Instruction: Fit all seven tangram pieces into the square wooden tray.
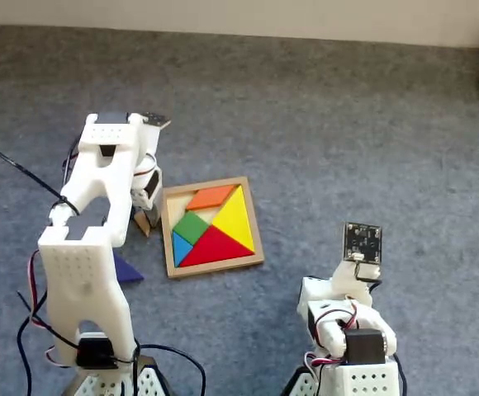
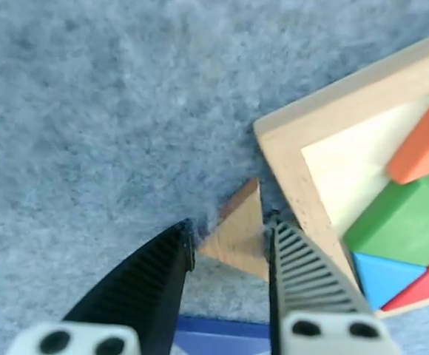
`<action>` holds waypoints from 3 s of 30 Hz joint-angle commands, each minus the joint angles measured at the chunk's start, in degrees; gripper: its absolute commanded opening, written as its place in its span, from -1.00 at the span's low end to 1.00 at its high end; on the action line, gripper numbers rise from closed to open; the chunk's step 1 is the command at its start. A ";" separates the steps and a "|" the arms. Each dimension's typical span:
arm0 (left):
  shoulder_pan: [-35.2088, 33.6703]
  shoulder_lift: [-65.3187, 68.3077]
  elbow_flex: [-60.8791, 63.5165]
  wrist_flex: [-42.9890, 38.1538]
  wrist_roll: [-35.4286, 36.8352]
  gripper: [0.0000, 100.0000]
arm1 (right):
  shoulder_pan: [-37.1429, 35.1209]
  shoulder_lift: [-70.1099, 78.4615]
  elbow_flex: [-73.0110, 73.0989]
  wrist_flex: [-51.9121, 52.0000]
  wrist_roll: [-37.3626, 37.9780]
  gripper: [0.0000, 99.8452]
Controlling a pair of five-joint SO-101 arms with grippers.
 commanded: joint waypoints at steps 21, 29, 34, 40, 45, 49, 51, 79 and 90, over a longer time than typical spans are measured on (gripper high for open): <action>2.15 -21.67 8.57 1.41 7.74 -0.86 | 0.66 -0.75 7.78 0.40 -0.44 -0.98; 10.15 -23.78 9.80 1.58 30.77 -0.87 | 0.66 -0.75 7.78 0.40 -0.44 -0.98; 16.92 -24.13 9.19 1.05 40.70 -0.87 | 0.66 -0.75 7.78 0.40 -0.44 -0.98; 22.55 -23.60 9.80 -3.34 55.91 -0.87 | 0.66 -0.75 7.78 0.40 -0.44 -0.98; 23.34 -23.60 9.89 -4.48 75.25 -0.87 | 0.66 -0.75 7.78 0.40 -0.44 -0.98; 23.34 -23.52 10.77 -4.75 84.22 -0.86 | 0.66 -0.75 7.78 0.40 -0.44 -0.98; 23.34 -23.52 11.74 -5.63 84.66 -0.86 | 0.66 -0.75 7.78 0.40 -0.44 -0.98; 22.20 -33.54 20.88 -17.05 83.87 -0.28 | 0.66 -0.75 7.78 0.40 -0.44 -0.98; 21.93 -29.41 21.85 -26.73 75.16 -0.36 | 0.66 -0.75 7.78 0.40 -0.44 -0.98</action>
